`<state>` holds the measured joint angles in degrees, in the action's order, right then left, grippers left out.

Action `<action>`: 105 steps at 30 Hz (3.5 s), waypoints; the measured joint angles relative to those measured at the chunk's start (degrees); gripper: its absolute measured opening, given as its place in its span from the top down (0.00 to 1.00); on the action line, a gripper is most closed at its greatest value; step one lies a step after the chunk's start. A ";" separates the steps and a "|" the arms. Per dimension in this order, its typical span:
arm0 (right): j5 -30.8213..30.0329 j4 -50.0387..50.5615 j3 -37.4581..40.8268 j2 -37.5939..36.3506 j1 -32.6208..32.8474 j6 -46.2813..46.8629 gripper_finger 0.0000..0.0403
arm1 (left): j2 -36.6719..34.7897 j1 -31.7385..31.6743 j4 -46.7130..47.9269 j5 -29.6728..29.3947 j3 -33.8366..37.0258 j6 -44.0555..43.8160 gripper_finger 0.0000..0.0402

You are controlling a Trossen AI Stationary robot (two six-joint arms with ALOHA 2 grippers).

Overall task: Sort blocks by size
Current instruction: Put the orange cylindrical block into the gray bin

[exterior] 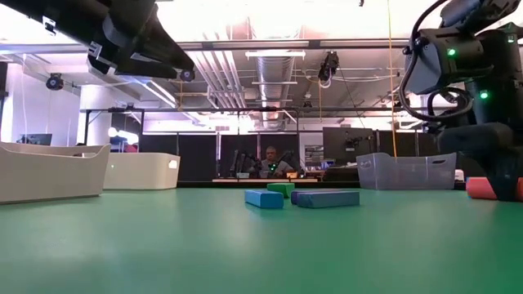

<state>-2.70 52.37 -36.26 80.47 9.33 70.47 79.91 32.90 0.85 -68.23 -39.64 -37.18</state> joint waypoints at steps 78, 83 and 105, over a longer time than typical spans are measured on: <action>-45.77 -39.23 -17.07 2.59 33.70 -32.84 0.30 | 8.09 0.72 17.80 18.62 -21.49 -1.50 0.72; -44.90 -32.14 -16.91 3.96 34.41 -24.14 0.28 | 3.07 4.00 48.29 25.00 -21.46 -38.97 0.72; -43.36 -31.61 -16.91 4.02 34.68 -28.54 0.31 | 1.47 -0.48 87.89 60.91 -20.47 -65.64 0.72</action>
<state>-46.06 20.75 -53.17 84.49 44.01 41.93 81.38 32.42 88.74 -7.32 -60.11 -102.82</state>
